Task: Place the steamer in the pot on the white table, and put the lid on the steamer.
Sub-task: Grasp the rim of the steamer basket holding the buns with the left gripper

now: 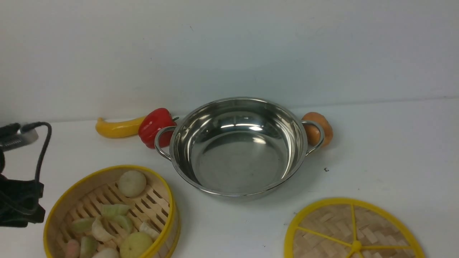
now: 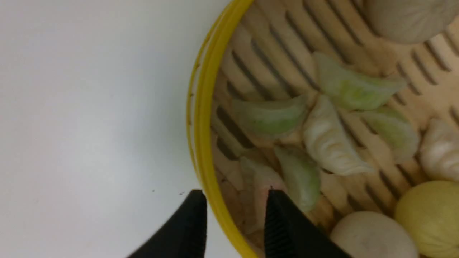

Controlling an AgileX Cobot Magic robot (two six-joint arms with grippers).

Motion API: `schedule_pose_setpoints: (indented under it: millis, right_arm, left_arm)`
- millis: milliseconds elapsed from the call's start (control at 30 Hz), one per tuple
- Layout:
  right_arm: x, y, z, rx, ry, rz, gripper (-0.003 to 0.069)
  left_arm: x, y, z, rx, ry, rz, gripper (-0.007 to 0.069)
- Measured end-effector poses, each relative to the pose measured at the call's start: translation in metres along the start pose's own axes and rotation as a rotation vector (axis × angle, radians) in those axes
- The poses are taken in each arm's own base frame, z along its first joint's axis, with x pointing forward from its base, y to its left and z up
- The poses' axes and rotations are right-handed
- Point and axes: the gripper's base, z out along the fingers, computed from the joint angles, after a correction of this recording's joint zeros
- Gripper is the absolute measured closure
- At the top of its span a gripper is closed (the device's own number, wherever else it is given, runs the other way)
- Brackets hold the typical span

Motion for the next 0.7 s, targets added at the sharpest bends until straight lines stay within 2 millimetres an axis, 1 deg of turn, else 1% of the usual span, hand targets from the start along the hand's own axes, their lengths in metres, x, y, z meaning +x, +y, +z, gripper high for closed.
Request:
schedule_pose_setpoints:
  millis: [133, 400, 600, 633, 700]
  right_arm:
    - [0.000, 0.000, 0.000, -0.005, 0.004, 0.005, 0.0415]
    - [0.000, 0.000, 0.000, -0.006, 0.004, 0.008, 0.0415]
    - [0.000, 0.000, 0.000, -0.007, 0.005, 0.014, 0.0415]
    - [0.000, 0.000, 0.000, -0.007, 0.005, 0.014, 0.0415]
    - [0.000, 0.000, 0.000, -0.007, 0.005, 0.015, 0.0415]
  left_arm:
    - [-0.002, 0.001, 0.012, -0.063, 0.040, 0.006, 0.0376]
    - [-0.006, -0.005, 0.021, -0.069, 0.039, 0.020, 0.0376]
    - [-0.009, 0.001, 0.039, -0.073, 0.061, 0.009, 0.0376]
    - [-0.009, 0.001, 0.039, -0.072, 0.060, 0.008, 0.0376]
    - [-0.010, 0.003, 0.049, -0.061, 0.071, -0.012, 0.0376]
